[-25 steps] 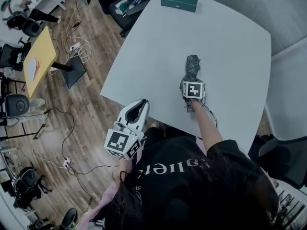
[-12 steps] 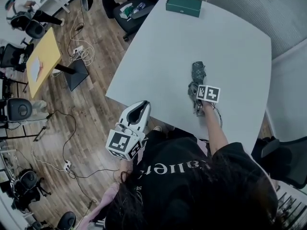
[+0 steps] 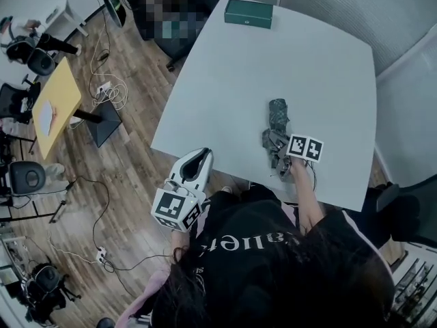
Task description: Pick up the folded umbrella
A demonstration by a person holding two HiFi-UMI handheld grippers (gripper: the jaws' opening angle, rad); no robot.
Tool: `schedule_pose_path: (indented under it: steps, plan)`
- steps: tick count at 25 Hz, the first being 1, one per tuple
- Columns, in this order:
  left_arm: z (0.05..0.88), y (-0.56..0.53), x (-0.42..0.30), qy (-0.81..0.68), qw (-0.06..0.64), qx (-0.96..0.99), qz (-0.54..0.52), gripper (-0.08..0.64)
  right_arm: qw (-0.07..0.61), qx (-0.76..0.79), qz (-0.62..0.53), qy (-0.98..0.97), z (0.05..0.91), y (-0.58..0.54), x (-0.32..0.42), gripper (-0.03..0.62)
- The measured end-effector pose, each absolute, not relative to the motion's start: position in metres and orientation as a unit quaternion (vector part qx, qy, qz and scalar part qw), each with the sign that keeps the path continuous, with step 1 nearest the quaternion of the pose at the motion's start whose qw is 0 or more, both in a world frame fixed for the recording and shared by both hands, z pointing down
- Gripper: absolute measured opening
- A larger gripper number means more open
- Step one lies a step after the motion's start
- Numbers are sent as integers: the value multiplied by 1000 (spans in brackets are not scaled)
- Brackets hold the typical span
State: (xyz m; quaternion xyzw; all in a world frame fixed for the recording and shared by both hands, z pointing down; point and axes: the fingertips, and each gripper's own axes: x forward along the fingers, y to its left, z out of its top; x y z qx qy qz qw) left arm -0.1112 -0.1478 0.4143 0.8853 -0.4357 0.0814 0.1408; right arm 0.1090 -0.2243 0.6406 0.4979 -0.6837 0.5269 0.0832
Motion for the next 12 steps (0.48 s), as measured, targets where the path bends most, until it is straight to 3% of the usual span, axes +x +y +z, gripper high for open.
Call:
schedule_pose_path:
  steps: [12]
  plan:
    - [418,-133,-124,-374,139,913,81,38,2,499,490,-715,554,-172,76,213]
